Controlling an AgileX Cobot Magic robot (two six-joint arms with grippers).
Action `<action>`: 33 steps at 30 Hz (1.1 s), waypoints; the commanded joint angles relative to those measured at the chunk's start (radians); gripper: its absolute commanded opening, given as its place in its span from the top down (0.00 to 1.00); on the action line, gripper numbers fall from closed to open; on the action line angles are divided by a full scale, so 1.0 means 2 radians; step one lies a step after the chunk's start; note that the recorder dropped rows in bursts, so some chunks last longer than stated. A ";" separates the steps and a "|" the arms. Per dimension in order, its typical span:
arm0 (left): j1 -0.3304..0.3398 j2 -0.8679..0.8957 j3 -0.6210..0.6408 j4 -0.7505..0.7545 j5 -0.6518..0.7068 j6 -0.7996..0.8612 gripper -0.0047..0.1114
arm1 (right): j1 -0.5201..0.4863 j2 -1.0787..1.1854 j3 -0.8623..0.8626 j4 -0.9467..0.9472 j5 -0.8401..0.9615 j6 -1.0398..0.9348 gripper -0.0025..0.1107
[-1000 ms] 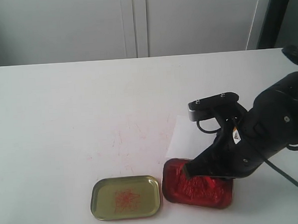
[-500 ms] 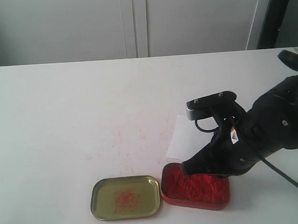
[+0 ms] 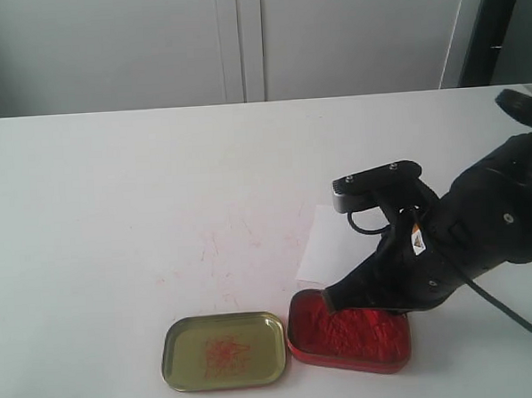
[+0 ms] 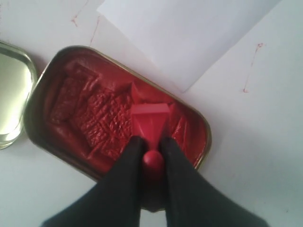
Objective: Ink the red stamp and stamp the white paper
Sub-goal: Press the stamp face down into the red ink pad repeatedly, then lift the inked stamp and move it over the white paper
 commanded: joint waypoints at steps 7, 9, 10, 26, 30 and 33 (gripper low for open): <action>0.002 -0.002 0.002 -0.001 0.000 0.001 0.96 | -0.003 0.000 -0.058 -0.006 0.050 -0.034 0.98; 0.002 -0.002 0.002 -0.001 0.000 0.001 0.96 | -0.003 0.000 -0.073 -0.006 0.060 -0.045 0.98; 0.002 -0.002 0.002 -0.001 0.000 0.001 0.96 | -0.003 0.000 -0.080 -0.006 0.064 -0.046 0.98; 0.002 -0.002 0.002 -0.001 0.000 0.001 0.96 | -0.012 0.063 -0.197 -0.007 0.113 -0.070 0.98; 0.002 -0.002 0.002 -0.001 0.000 0.001 0.96 | -0.032 0.094 -0.221 -0.005 0.122 -0.083 0.98; 0.002 -0.002 0.002 -0.001 0.000 0.001 0.96 | -0.045 0.107 -0.232 -0.005 0.131 -0.093 0.98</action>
